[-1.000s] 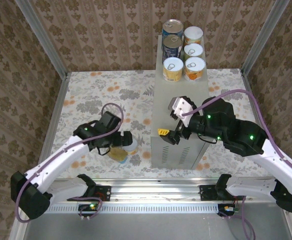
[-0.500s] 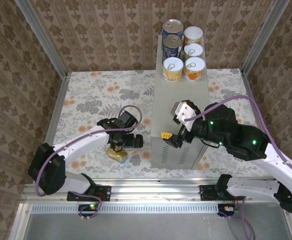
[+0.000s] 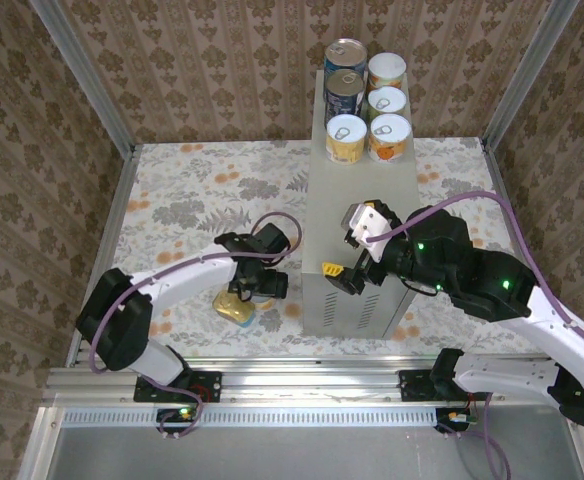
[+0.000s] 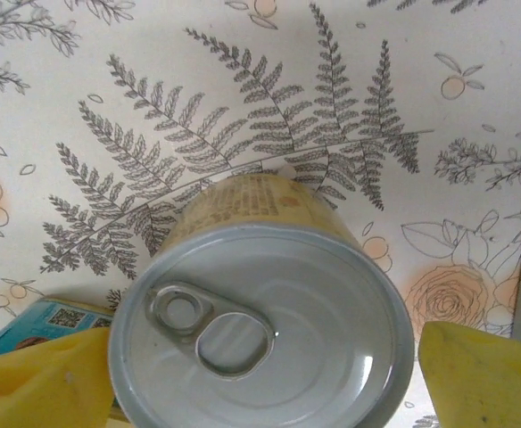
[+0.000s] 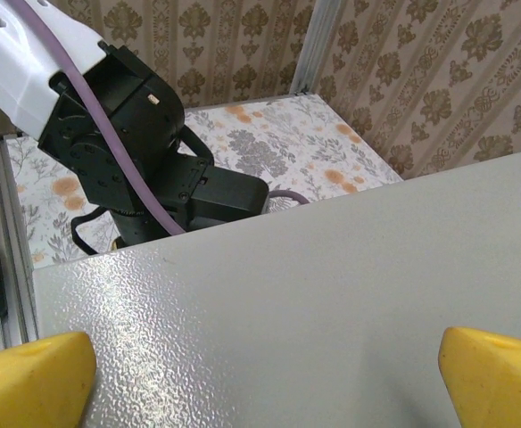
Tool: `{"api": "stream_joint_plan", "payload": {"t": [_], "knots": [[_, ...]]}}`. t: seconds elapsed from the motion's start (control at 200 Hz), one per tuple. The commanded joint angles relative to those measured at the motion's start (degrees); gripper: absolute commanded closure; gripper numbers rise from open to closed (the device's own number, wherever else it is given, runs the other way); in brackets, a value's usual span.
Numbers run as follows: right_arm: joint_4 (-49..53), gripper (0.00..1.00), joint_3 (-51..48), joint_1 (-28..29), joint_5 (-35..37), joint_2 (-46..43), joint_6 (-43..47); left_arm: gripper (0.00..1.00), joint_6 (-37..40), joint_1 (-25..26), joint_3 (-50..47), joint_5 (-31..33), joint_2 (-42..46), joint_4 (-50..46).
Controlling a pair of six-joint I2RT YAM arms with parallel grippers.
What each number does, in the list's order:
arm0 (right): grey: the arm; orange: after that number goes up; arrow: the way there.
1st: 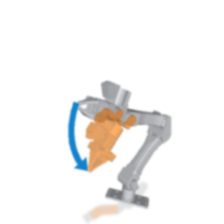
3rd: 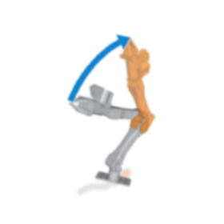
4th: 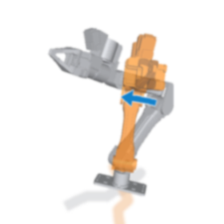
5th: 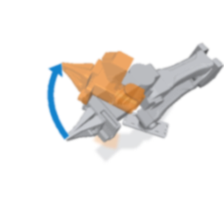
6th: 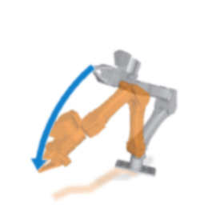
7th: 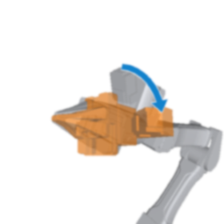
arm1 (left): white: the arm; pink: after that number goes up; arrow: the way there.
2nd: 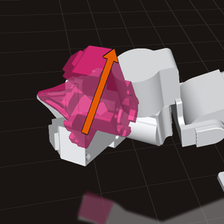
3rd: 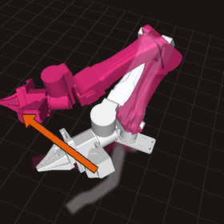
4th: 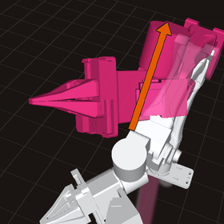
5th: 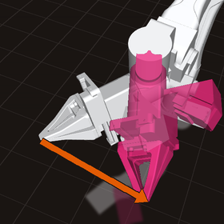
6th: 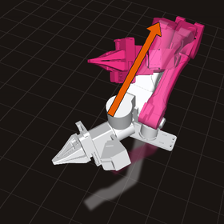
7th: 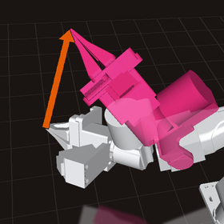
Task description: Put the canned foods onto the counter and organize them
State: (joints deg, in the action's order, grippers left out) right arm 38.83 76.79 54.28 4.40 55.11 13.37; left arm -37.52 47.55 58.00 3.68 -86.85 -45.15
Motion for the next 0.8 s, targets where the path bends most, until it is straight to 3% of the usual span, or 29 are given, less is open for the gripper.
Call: {"api": "stream_joint_plan", "payload": {"t": [0.0, 0.135, 0.505, 0.795], "knots": [[-2.0, 0.0, -0.6, 0.4, 1.9, -0.2, 0.3, 0.21, 1.6, 0.2, 2.0, 1.7, -1.4, -2.6], [-1.7, 0.0, -0.5, 0.4, 2.4, -0.7, 0.1, 0.33, 2.2, 0.2, 2.9, 1.3, -2.1, -2.6], [-1.6, 0.0, -0.5, 0.3, 3.3, -1.2, -0.1, 0.46, 5.1, -2.7, 5.5, 2.3, 1.8, -4.9], [-1.8, 0.0, -0.9, 0.4, 4.7, -2.0, -0.1, 0.66, 13.4, -7.8, 13.7, 2.5, 5.7, -11.0]]}}
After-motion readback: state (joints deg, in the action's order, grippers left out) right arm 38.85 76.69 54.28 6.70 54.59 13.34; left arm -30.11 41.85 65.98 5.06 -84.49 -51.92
